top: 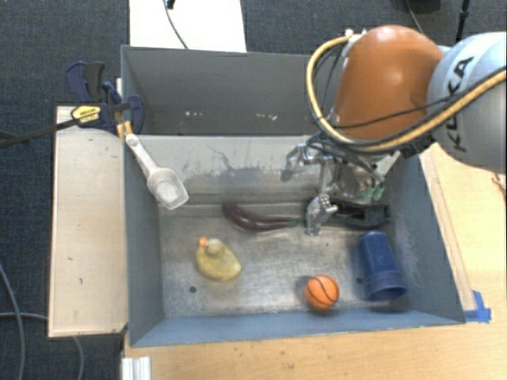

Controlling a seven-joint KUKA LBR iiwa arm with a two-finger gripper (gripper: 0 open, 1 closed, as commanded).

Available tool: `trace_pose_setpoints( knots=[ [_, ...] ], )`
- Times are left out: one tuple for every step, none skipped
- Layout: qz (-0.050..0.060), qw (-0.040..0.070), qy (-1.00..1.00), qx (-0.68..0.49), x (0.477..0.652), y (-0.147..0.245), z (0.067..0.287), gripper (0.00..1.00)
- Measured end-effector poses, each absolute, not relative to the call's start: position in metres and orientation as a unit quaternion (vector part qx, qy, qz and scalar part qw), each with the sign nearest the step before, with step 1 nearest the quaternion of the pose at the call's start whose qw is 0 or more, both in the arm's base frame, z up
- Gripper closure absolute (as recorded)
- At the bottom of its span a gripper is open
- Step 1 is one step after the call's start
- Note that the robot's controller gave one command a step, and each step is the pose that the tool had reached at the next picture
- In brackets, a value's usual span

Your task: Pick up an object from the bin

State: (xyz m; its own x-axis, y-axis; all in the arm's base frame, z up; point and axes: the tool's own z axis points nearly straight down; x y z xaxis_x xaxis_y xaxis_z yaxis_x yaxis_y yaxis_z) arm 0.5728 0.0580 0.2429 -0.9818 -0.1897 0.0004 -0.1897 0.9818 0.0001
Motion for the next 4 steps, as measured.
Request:
trace_pose_setpoints(
  knots=[
    [0.0, -0.006, -0.995, 0.097, 0.572, 0.06, 0.205, 0.0],
    [-0.001, -0.004, -0.995, 0.096, 0.581, 0.049, 0.144, 0.0],
    [-0.001, -0.008, -0.99, 0.143, 0.581, 0.07, 0.075, 1.0],
    [-0.001, -0.008, -0.99, 0.143, 0.581, 0.07, 0.075, 1.0]
  ],
)
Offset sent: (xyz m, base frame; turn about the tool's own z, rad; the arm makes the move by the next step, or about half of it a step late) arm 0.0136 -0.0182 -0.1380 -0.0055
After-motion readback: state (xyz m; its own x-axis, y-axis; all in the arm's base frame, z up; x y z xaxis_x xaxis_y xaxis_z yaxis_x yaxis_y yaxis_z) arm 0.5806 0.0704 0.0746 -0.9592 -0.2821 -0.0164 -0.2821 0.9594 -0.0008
